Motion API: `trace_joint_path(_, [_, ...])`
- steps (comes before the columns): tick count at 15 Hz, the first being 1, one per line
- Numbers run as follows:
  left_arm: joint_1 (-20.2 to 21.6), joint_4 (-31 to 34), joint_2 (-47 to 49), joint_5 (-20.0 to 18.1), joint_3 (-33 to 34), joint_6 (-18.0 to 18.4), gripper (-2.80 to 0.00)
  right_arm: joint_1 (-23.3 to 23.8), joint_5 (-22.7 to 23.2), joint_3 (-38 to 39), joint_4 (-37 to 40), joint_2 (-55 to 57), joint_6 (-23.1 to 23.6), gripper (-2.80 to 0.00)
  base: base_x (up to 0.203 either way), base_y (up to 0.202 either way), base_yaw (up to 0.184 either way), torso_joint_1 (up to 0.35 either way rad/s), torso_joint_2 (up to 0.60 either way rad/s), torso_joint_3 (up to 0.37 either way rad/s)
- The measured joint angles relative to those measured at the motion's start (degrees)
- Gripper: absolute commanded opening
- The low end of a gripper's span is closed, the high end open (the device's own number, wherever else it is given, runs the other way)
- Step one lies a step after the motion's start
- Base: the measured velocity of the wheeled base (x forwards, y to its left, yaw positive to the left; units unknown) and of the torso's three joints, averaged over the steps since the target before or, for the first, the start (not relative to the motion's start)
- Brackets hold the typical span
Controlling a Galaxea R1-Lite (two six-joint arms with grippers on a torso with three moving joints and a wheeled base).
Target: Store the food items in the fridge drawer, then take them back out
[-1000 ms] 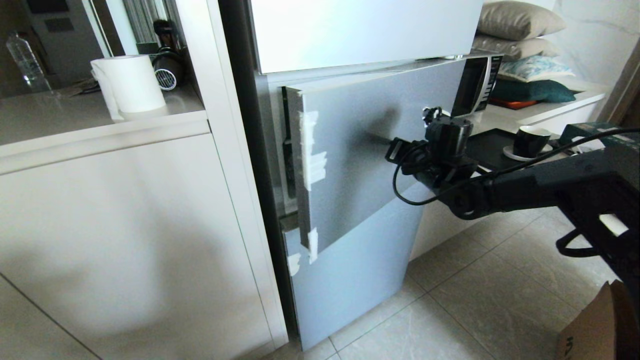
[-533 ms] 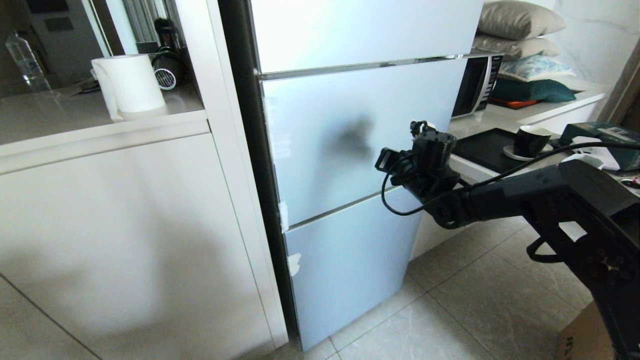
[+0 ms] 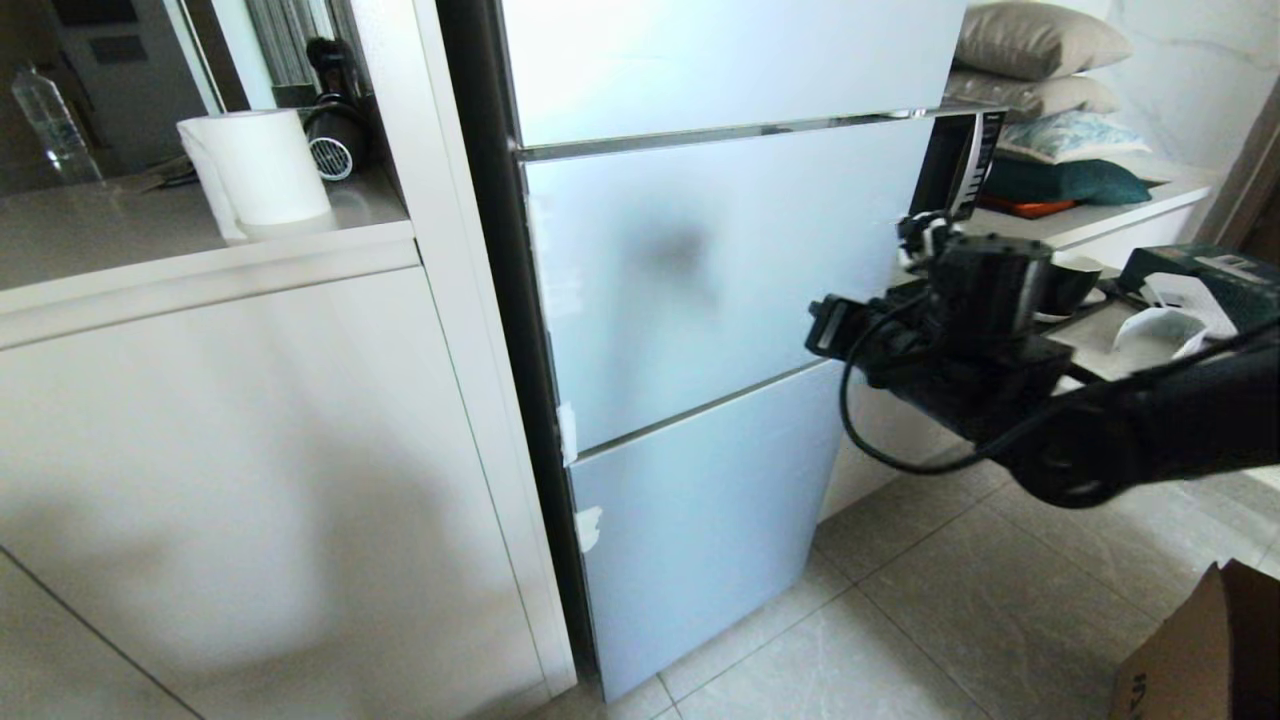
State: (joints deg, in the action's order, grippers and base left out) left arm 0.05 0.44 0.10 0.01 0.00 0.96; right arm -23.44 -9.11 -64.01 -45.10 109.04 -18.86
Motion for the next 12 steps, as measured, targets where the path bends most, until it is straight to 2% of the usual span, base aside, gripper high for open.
trace_joint_path(4, [0.0, 0.0, 0.0, 0.0, 0.0, 0.0, -2.80, 0.3, -6.4, 23.3, -0.1, -27.1, 7.4, -2.80, 0.000, 0.000, 0.000, 0.000, 0.00, 0.000])
trace_joint_path(6, [0.0, 0.0, 0.0, 0.0, 0.0, 0.0, -2.80, 2.0, -9.5, 35.8, 1.0, -42.5, 12.6, -2.80, 0.000, 0.000, 0.000, 0.000, 0.00, 0.000])
trace_joint_path(7, [0.0, 0.0, 0.0, 0.0, 0.0, 0.0, -2.80, 4.0, -9.6, 42.0, 2.2, -49.5, 15.2, -2.80, 0.000, 0.000, 0.000, 0.000, 0.00, 0.000])
trace_joint_path(9, [0.0, 0.0, 0.0, 0.0, 0.0, 0.0, -2.80, 10.4, -6.4, 53.3, 7.3, -63.0, 19.8, -2.80, 0.000, 0.000, 0.000, 0.000, 0.00, 0.000])
trace_joint_path(12, [0.0, 0.0, 0.0, 0.0, 0.0, 0.0, -2.80, 17.5, -0.1, 60.5, 23.1, -80.1, 23.0, -2.80, 0.000, 0.000, 0.000, 0.000, 0.00, 0.000])
